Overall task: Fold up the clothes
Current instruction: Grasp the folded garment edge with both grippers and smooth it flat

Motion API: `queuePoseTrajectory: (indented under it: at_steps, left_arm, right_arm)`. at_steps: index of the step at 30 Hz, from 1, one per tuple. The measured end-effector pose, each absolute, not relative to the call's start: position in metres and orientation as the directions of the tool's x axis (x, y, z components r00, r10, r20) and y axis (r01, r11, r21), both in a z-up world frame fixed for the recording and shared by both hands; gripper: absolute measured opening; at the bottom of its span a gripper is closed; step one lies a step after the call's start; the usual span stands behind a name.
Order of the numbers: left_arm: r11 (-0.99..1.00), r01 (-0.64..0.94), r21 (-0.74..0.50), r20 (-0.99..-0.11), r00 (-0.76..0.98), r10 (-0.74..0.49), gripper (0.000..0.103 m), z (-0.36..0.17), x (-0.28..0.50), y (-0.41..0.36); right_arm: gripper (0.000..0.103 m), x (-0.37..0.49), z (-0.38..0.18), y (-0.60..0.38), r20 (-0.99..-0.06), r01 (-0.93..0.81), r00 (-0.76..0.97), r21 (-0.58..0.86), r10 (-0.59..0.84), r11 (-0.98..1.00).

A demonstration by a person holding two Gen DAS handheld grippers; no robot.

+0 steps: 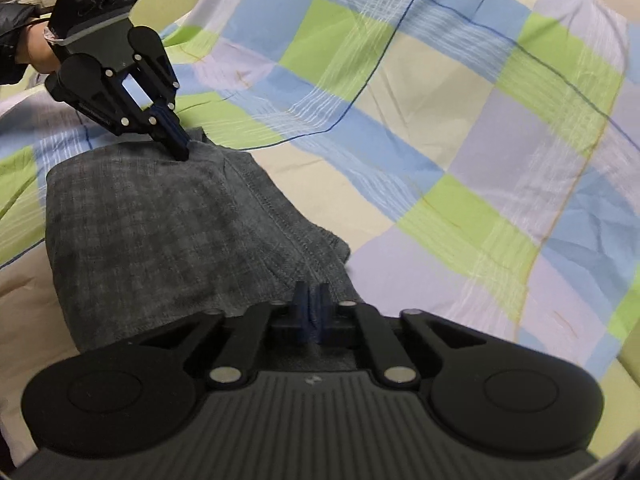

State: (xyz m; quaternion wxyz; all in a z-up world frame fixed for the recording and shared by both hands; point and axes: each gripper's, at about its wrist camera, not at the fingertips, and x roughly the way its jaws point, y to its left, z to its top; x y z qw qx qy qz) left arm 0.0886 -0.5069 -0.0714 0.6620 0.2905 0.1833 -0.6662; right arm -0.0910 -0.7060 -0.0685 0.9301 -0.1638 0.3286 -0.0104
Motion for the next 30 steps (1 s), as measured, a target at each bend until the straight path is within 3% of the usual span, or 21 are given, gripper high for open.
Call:
queuePoseTrajectory:
  at_steps: [4, 8, 13, 16, 20, 26, 30]
  left_arm:
    - [-0.015, 0.99, 0.143, -0.594, 0.074, -0.801, 0.0, -0.063, 0.096, -0.506]
    - [-0.004, 0.991, 0.135, -0.612, 0.08, -0.787, 0.0, -0.068, 0.101, -0.512]
    - [0.018, 0.991, 0.136, -0.673, 0.105, -0.732, 0.0, -0.089, 0.105, -0.524]
    - [0.051, 0.99, 0.132, -0.669, 0.127, -0.732, 0.0, -0.095, 0.107, -0.524]
    - [0.094, 0.982, 0.164, -0.652, 0.18, -0.736, 0.0, -0.086, 0.105, -0.514]
    - [0.182, 0.975, 0.129, -0.572, 0.223, -0.789, 0.0, -0.051, 0.083, -0.471]
    - [0.124, 0.985, 0.118, -0.542, 0.168, -0.824, 0.004, -0.045, 0.032, -0.451]
  right_arm:
    - [0.0, -0.096, -0.057, -0.704, -0.531, -0.019, 0.828, -0.347, -0.18, 0.938]
    - [0.0, -0.092, -0.052, -0.707, -0.472, 0.038, 0.855, -0.358, -0.216, 0.933]
    - [0.0, -0.078, -0.08, -0.712, -0.578, 0.013, 0.788, -0.329, -0.213, 0.944]
    - [0.001, -0.078, -0.086, -0.722, -0.584, 0.064, 0.783, -0.263, -0.212, 0.963]
    - [0.02, -0.09, -0.079, -0.729, -0.562, 0.146, 0.79, -0.215, -0.245, 0.965]
    - [0.022, -0.14, -0.057, -0.706, -0.525, 0.212, 0.787, -0.26, -0.323, 0.942]
    - [0.027, -0.172, -0.054, -0.659, -0.505, 0.167, 0.809, -0.295, -0.301, 0.941]
